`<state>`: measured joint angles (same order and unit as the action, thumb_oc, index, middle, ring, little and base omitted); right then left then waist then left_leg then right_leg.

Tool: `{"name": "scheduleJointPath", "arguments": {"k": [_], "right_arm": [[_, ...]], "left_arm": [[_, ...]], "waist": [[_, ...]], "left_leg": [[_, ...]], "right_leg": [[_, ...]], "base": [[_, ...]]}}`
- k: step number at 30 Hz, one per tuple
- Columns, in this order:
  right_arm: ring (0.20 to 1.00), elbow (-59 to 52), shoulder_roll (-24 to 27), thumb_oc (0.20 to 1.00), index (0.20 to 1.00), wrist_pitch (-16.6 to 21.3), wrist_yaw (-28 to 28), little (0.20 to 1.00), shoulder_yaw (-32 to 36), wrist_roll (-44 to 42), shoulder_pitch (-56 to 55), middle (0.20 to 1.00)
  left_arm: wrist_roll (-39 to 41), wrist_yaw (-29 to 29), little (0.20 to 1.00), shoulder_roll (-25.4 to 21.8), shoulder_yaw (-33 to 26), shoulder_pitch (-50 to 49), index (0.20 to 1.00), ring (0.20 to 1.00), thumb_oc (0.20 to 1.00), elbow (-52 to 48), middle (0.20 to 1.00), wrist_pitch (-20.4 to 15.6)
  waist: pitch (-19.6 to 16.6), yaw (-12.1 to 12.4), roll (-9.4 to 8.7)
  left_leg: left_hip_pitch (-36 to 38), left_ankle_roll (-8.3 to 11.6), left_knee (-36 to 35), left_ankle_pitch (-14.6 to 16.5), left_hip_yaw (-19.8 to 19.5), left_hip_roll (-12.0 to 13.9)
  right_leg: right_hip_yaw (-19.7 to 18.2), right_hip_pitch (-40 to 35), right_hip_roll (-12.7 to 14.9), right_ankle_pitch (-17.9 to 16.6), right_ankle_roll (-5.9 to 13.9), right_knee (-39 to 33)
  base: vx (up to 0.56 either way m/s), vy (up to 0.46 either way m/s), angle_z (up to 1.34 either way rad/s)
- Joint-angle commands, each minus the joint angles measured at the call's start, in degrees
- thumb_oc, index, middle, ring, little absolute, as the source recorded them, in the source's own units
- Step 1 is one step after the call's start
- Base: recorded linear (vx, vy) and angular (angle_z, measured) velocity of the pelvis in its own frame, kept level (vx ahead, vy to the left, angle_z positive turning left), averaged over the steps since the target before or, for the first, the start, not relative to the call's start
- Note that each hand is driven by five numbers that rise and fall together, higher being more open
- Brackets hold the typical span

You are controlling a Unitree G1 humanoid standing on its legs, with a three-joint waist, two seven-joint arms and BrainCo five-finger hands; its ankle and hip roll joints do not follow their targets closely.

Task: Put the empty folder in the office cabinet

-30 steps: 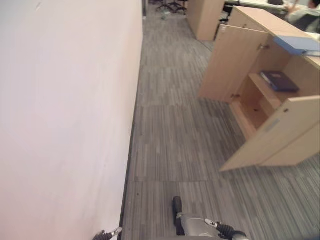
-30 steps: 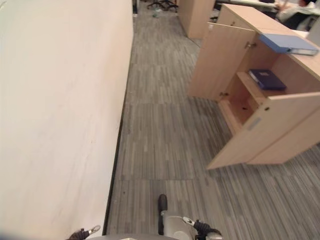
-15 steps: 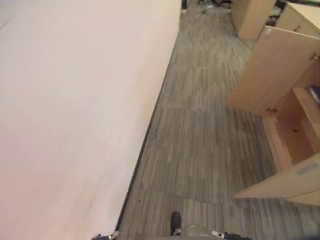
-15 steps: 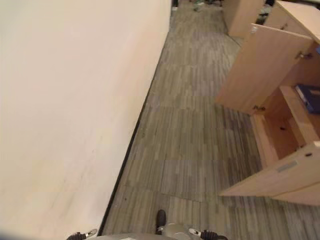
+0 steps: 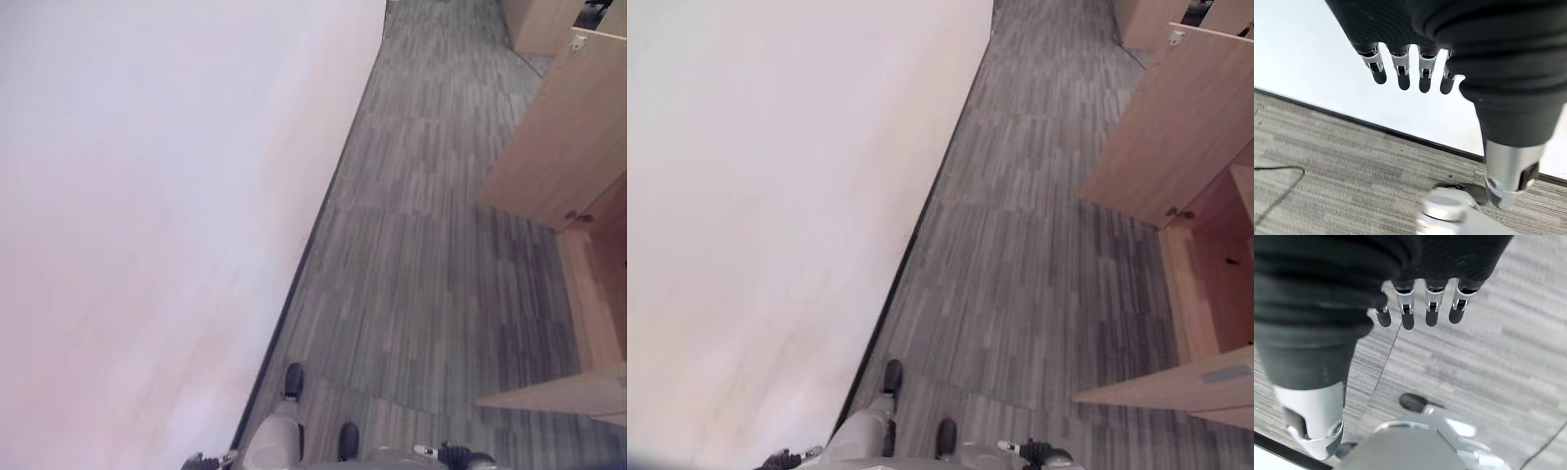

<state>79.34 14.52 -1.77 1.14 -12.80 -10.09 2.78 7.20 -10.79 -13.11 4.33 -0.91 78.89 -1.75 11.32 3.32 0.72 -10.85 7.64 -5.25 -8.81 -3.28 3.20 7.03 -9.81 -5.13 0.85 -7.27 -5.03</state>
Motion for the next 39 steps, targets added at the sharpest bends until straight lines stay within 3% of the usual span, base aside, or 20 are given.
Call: {"name": "scheduleJointPath", "arguments": {"k": [1, 6, 8, 10, 11, 12, 14, 15, 18, 19, 22, 23, 24, 26, 30, 35, 36, 37, 39], "right_arm": [[1.0, 3.14, 0.47, 1.0, 1.0, -0.31, 0.56, 1.0, 3.21, -0.72, -3.28, 1.0], [1.0, 4.66, 0.35, 1.0, 1.0, -0.99, 1.19, 1.0, 3.25, 1.08, -4.23, 1.0], [1.0, 3.96, 1.06, 1.0, 1.0, -0.93, 1.91, 1.0, 3.98, 0.9, -3.7, 1.0], [1.0, 3.3, 1.18, 1.0, 1.0, -0.8, 2.05, 1.0, 4.03, 0.71, -3.48, 1.0], [1.0, 2.08, 1.69, 1.0, 1.0, -0.61, 2.2, 1.0, 4.38, 0.55, -2.91, 1.0], [1.0, 2.08, 1.71, 1.0, 1.0, -0.61, 2.2, 1.0, 4.38, 0.55, -2.9, 1.0], [1.0, 1.21, 2.06, 1.0, 1.0, -0.58, 2.21, 1.0, 4.12, 0.46, -2.39, 1.0], [1.0, 0.46, 2.46, 1.0, 1.0, -0.42, 2.11, 1.0, 3.49, 0.5, -2.03, 1.0], [1.0, -0.08, 2.42, 1.0, 1.0, -0.16, 2.0, 1.0, 3.35, 0.09, -2.15, 1.0], [1.0, -1.21, 2.05, 1.0, 1.0, 0.07, 2.01, 1.0, 2.34, 0.3, -1.86, 1.0], [1.0, -2.31, 1.88, 1.0, 1.0, 0.12, 2.11, 1.0, 0.78, 0.93, -0.21, 1.0], [1.0, -2.3, 1.89, 1.0, 1.0, 0.12, 2.11, 1.0, 0.78, 0.93, -0.2, 1.0], [1.0, -2.93, 1.79, 1.0, 1.0, -0.12, 2.05, 1.0, 0.21, 1.11, 0.7, 1.0], [1.0, -2.55, 1.76, 1.0, 1.0, -0.24, 1.91, 1.0, 0.53, 1.39, 0.76, 1.0], [1.0, -0.85, 1.6, 1.0, 1.0, -0.26, 1.43, 1.0, 0.73, 1.89, -0.22, 1.0], [1.0, 0.39, 1.38, 1.0, 1.0, -0.12, 1.0, 1.0, 0.88, 1.66, -0.66, 1.0], [1.0, 0.78, 1.24, 1.0, 1.0, -0.18, 0.92, 1.0, 1.47, 0.45, -0.58, 1.0], [1.0, 1.21, 1.03, 1.0, 1.0, 0.11, 0.69, 1.0, 1.54, -0.34, -0.89, 1.0], [1.0, 1.26, 0.92, 1.0, 1.0, -0.02, 0.81, 1.0, 1.54, -0.67, -1.02, 1.0]], "left_arm": [[-1.9, 0.62, 1.0, 1.04, -0.34, -1.36, 1.0, 1.0, 1.0, 1.06, 1.0, -0.03], [-1.86, 1.38, 1.0, 0.65, 0.11, -0.88, 1.0, 1.0, 1.0, 0.25, 1.0, -0.4], [-2.64, 2.6, 1.0, 0.03, 1.84, 0.28, 1.0, 1.0, 1.0, -1.29, 1.0, -1.06], [-2.92, 2.85, 1.0, -0.18, 2.38, 0.53, 1.0, 1.0, 1.0, -1.76, 1.0, -1.21], [-3.47, 3.47, 1.0, -0.72, 3.17, 1.23, 1.0, 1.0, 1.0, -2.59, 1.0, -1.25], [-3.47, 3.47, 1.0, -0.7, 3.17, 1.24, 1.0, 1.0, 1.0, -2.59, 1.0, -1.25], [-3.87, 3.89, 1.0, -1.44, 3.73, 2.05, 1.0, 1.0, 1.0, -3.24, 1.0, -1.12], [-4.42, 4.08, 1.0, -2.04, 4.36, 2.74, 1.0, 1.0, 1.0, -3.89, 1.0, -0.85], [-4.52, 4.29, 1.0, -2.47, 4.5, 3.07, 1.0, 1.0, 1.0, -4.11, 1.0, -0.85], [-4.46, 4.28, 1.0, -2.78, 4.29, 3.2, 1.0, 1.0, 1.0, -4.2, 1.0, -0.64], [-4.18, 4.16, 1.0, -2.65, 4.37, 3.61, 1.0, 1.0, 1.0, -4.01, 1.0, -0.69], [-4.18, 4.16, 1.0, -2.64, 4.37, 3.62, 1.0, 1.0, 1.0, -4.01, 1.0, -0.69], [-4.01, 4.25, 1.0, -2.33, 4.28, 3.54, 1.0, 1.0, 1.0, -3.59, 1.0, -0.61], [-5.08, 4.32, 1.0, -1.83, 3.87, 3.11, 1.0, 1.0, 1.0, -2.29, 1.0, -0.37], [-4.94, 3.99, 1.0, -1.46, 2.13, 2.0, 1.0, 1.0, 1.0, -1.07, 1.0, -0.47], [-4.45, 3.71, 1.0, -1.2, 1.19, 1.41, 1.0, 1.0, 1.0, -0.49, 1.0, -0.42], [-3.83, 3.66, 1.0, -0.87, 0.94, 1.2, 1.0, 1.0, 1.0, -0.18, 1.0, -0.27], [-2.97, 3.39, 1.0, -0.72, 1.04, 1.51, 1.0, 1.0, 1.0, -0.48, 1.0, -0.32], [-2.57, 3.46, 1.0, -0.68, 1.12, 1.71, 1.0, 1.0, 1.0, -0.84, 1.0, -0.36]], "waist": [[-3.62, -0.03, -0.62], [-5.46, -0.31, -0.8], [-7.19, -0.89, -1.17], [-7.3, -1.06, -1.16], [-7.23, -1.5, -0.78], [-7.34, -1.41, -0.69], [-6.81, -2.12, 0.02], [-5.62, -2.83, 0.39], [-5.26, -3.08, 0.42], [-4.56, -3.18, 0.21], [-3.13, -3.59, 1.1], [-3.06, -3.66, 1.14], [-1.88, -4.67, 0.8], [-1.65, -5.54, -0.95], [-3.37, -5.05, -2.36], [-4.75, -4.52, -3.07], [-5.01, -4.43, -3.63], [-5.1, -4.52, -4.18], [-4.99, -4.54, -4.47]], "left_leg": [[-1.21, -2.86, 0.25, -3.69, 0.79, -0.89], [1.42, -3.77, 0.25, -3.15, 3.11, -1.42], [3.7, -6.18, 0.25, 0.36, 6.55, -3.68], [4.48, -6.68, 0.25, 1.21, 7.32, -4.2], [6.52, -8.26, 0.25, 3.28, 8.49, -5.93], [6.38, -8.23, 0.25, 3.24, 8.55, -5.8], [9.1, -9.61, 0.25, 5.11, 8.74, -7.34], [11.48, -11.21, 0.25, 6.93, 8.88, -8.6], [12.51, -11.47, 0.25, 7.75, 9.13, -8.82], [14.88, -11.78, 0.25, 9.87, 9.69, -8.88], [15.99, -11.27, 0.25, 10.17, 10.61, -7.0], [16.06, -11.25, 0.25, 10.18, 10.54, -6.95], [17.72, -10.37, 0.25, 10.99, 9.75, -6.9], [19.34, -8.93, 0.25, 12.32, 9.56, -6.94], [20.95, -7.8, 0.25, 13.53, 9.5, -5.43], [21.16, -6.69, 2.95, 14.82, 9.49, -2.97], [20.76, -5.9, 6.59, 15.97, 10.01, -1.23], [20.06, -4.65, 11.54, 14.4, 10.28, 0.65], [19.32, -4.41, 14.52, 13.8, 10.52, 1.52]], "right_leg": [[-6.65, -1.44, 3.99, 4.44, 10.16, 5.89], [-7.76, -2.96, 6.69, 5.25, 11.61, 5.37], [-9.15, -1.1, 11.2, 1.98, 14.92, 8.81], [-9.57, 0.02, 12.13, 0.83, 15.45, 10.74], [-9.41, 3.15, 14.8, -2.61, 16.82, 18.61], [-9.5, 3.32, 14.68, -2.73, 16.8, 18.56], [-9.37, 7.61, 16.79, -7.52, 15.97, 28.87], [-8.06, 10.79, 18.8, -12.03, 14.36, 38.4], [-6.69, 11.73, 19.28, -11.67, 13.83, 41.42], [-3.62, 15.17, 20.95, -10.32, 14.09, 46.14], [3.17, 20.23, 18.52, -6.86, 12.74, 40.15], [3.28, 20.07, 18.49, -6.87, 12.71, 40.06], [5.23, 21.11, 15.68, -7.3, 13.62, 28.3], [6.72, 21.29, 13.99, -9.58, 15.64, 12.69], [7.48, 15.97, 12.23, -9.0, 15.22, 6.01], [7.53, 13.51, 10.26, -8.01, 14.38, 4.57], [7.09, 12.2, 9.32, -6.75, 13.6, 4.52], [6.3, 10.96, 8.04, -5.6, 12.44, 4.74], [6.04, 10.23, 7.59, -4.8, 11.87, 4.93]], "base": [[0.31, 0.128, -0.26], [0.29, 0.167, -0.5], [0.38, 0.339, -0.53], [0.23, 0.26, -0.7], [0.22, 0.269, -0.53], [0.24, 0.3, -0.36], [0.18, 0.289, -0.14], [0.21, 0.354, 0.1], [0.13, 0.15, 0.19], [0.17, 0.112, 0.22], [0.16, -0.001, -0.38], [0.2, -0.138, -0.84], [0.23, -0.171, -0.56], [0.32, -0.247, -0.05], [0.23, -0.189, 0.31], [0.21, -0.208, 0.19], [0.27, -0.328, 0.12], [0.27, -0.33, 0.01], [0.12, -0.181, -0.02]]}}
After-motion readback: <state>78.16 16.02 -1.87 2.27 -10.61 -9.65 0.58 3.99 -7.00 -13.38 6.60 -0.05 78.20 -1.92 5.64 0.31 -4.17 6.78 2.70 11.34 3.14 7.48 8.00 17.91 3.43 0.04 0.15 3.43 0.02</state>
